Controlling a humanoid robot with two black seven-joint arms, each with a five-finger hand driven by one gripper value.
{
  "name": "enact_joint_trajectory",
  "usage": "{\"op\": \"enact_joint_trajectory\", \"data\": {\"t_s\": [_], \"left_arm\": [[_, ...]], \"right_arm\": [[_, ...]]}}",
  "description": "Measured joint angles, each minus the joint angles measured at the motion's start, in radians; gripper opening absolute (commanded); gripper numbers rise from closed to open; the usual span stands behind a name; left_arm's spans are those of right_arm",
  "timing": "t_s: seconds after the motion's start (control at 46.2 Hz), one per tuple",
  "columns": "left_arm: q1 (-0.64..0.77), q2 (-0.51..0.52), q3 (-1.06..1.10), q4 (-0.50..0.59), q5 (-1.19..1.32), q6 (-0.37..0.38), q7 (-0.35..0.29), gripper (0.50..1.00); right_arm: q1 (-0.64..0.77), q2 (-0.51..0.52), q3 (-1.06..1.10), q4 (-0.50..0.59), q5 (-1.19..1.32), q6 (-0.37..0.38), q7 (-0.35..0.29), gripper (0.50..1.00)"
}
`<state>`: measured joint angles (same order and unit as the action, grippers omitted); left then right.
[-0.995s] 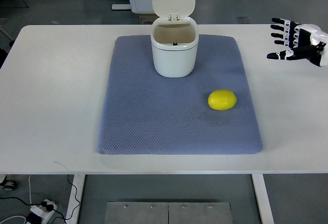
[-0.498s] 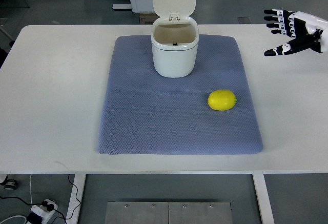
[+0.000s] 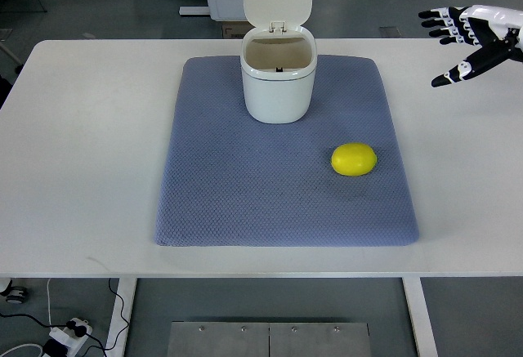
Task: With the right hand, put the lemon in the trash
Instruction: 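Raise the right hand and swing it over the mat toward the lemon, then lower the right hand down around the yellow lemon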
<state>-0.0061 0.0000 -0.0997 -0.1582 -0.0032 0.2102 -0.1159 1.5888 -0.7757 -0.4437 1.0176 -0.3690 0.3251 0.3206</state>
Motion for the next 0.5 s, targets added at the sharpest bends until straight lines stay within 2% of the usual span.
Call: {"op": "enact_joint_trajectory", "data": {"t_s": [0.13,0.498], "left_arm": [[0.0,0.0,0.0,0.0,0.0,0.0,0.0,1.0],[0.0,0.0,0.0,0.0,0.0,0.0,0.0,1.0]], "right_arm": [[0.096,0.043,-0.121,0.025,-0.005,-0.005,0.004,1.0],[0.247,0.194,-0.336,0.08,-0.011,-0.031,0.003,1.0]]}}
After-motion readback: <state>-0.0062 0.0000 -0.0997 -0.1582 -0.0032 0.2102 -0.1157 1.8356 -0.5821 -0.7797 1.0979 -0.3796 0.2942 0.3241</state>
